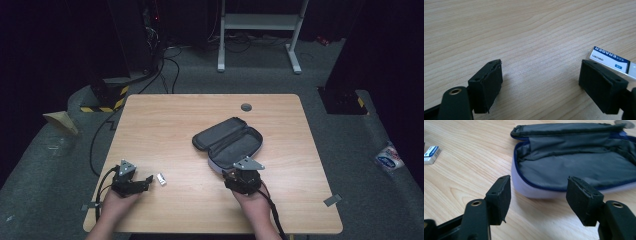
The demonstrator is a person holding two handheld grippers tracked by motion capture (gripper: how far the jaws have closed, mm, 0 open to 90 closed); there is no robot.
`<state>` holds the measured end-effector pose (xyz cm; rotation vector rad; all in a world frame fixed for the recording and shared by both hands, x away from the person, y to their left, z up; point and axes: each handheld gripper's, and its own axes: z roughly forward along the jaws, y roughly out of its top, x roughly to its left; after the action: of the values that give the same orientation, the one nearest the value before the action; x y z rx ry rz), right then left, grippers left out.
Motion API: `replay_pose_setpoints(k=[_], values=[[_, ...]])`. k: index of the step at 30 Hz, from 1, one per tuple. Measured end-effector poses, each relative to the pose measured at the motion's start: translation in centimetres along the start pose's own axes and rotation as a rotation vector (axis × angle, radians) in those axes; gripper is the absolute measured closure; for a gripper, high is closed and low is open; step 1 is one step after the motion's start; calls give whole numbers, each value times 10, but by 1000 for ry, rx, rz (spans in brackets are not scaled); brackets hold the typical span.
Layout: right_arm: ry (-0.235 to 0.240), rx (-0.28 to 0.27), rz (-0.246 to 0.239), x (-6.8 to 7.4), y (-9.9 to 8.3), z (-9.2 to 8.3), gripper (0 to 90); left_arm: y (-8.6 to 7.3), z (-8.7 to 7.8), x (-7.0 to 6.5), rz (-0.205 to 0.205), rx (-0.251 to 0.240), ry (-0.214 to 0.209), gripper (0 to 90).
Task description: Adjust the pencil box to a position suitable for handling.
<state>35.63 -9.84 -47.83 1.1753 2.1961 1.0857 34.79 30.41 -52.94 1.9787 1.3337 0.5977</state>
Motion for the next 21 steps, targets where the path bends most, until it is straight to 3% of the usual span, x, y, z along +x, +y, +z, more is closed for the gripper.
replay_pose_setpoints(k=[9,21], values=[[25,33,-24,11,13,21,447,0,0,0,4,2,-2,190],[47,36,-29,24,10,33,794,1,1,1,12,0,-4,188]])
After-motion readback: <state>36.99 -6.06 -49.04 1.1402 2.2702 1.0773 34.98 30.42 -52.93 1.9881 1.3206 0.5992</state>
